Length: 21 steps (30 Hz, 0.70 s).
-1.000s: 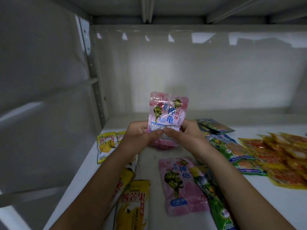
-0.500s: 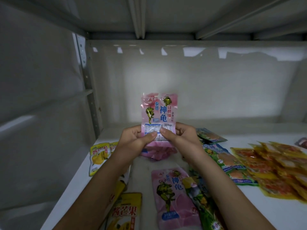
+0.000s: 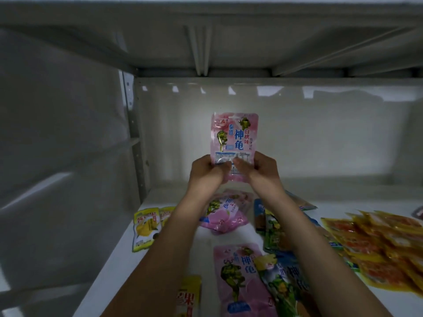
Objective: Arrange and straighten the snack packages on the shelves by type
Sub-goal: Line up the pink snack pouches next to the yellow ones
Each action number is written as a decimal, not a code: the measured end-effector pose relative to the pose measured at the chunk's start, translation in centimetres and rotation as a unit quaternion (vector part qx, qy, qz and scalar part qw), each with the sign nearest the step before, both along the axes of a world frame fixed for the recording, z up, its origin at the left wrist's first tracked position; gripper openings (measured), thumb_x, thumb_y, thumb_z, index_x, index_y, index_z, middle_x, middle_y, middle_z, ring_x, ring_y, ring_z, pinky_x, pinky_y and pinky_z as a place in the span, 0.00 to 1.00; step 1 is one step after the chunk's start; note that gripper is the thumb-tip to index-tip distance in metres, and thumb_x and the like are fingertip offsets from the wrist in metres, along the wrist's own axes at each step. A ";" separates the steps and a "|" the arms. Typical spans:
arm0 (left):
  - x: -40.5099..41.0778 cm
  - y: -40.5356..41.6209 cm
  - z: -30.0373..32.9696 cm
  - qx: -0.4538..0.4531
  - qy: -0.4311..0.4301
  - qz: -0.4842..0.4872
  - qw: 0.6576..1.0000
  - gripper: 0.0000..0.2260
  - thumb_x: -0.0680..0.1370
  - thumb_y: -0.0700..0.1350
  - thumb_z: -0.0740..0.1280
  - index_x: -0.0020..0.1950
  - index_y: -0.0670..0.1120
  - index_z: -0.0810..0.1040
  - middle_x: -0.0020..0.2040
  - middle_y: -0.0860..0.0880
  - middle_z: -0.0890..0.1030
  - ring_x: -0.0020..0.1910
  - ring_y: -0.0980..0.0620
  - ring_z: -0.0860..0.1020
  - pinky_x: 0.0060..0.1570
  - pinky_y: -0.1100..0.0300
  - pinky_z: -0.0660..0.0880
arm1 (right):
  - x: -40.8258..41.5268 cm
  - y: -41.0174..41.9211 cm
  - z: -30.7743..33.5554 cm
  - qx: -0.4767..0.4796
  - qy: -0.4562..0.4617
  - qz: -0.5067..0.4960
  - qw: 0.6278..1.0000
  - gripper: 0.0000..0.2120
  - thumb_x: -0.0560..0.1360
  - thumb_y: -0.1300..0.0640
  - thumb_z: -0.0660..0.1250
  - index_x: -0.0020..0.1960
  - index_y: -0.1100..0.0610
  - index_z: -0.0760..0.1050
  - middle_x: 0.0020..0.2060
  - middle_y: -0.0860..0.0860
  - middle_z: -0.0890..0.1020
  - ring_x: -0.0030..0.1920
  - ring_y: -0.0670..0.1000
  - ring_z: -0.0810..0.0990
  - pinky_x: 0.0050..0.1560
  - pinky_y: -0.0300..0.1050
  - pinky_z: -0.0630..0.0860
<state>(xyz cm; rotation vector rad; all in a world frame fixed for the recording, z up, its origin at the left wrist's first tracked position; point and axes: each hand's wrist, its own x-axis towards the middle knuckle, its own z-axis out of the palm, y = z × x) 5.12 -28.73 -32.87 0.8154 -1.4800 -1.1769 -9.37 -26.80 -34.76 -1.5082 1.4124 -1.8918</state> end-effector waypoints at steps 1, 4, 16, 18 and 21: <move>-0.5 0.0 0.2 0.007 0.001 0.016 1.000 0.05 0.74 0.43 0.73 0.49 0.46 0.86 0.39 0.47 0.86 0.37 0.50 0.81 0.50 0.49 0.84 | -0.1 -0.3 0.2 -0.004 -0.009 0.000 1.000 0.08 0.78 0.58 0.75 0.56 0.51 0.84 0.49 0.49 0.89 0.51 0.52 0.88 0.57 0.58 0.84; -2.0 -0.3 1.2 0.003 0.024 0.038 0.999 0.13 0.67 0.49 0.71 0.49 0.48 0.85 0.41 0.47 0.86 0.40 0.48 0.82 0.53 0.41 0.84 | -0.4 -0.8 1.8 -0.026 -0.020 -0.002 0.999 0.10 0.79 0.61 0.73 0.52 0.46 0.82 0.47 0.45 0.88 0.52 0.53 0.87 0.55 0.51 0.85; -1.9 -3.3 0.6 -0.062 0.044 0.013 0.997 0.04 0.79 0.40 0.72 0.52 0.46 0.86 0.46 0.41 0.87 0.42 0.46 0.85 0.54 0.45 0.83 | -1.9 -1.8 2.7 -0.034 0.032 0.011 0.999 0.09 0.77 0.57 0.76 0.52 0.43 0.85 0.49 0.48 0.89 0.52 0.52 0.88 0.60 0.62 0.82; -1.2 -4.1 0.4 -0.069 0.045 0.002 0.997 0.04 0.80 0.39 0.72 0.53 0.44 0.86 0.47 0.38 0.86 0.41 0.48 0.82 0.53 0.46 0.83 | -1.5 -2.3 2.8 -0.026 0.040 0.022 0.999 0.10 0.77 0.58 0.76 0.53 0.44 0.84 0.49 0.47 0.89 0.52 0.51 0.88 0.60 0.59 0.83; -0.7 -4.8 0.9 -0.082 0.039 -0.012 0.996 0.06 0.80 0.39 0.72 0.56 0.45 0.87 0.47 0.42 0.88 0.44 0.48 0.84 0.50 0.51 0.83 | -0.8 -2.7 3.0 -0.028 0.038 0.039 0.998 0.12 0.77 0.61 0.76 0.54 0.45 0.84 0.49 0.46 0.89 0.51 0.47 0.88 0.55 0.49 0.85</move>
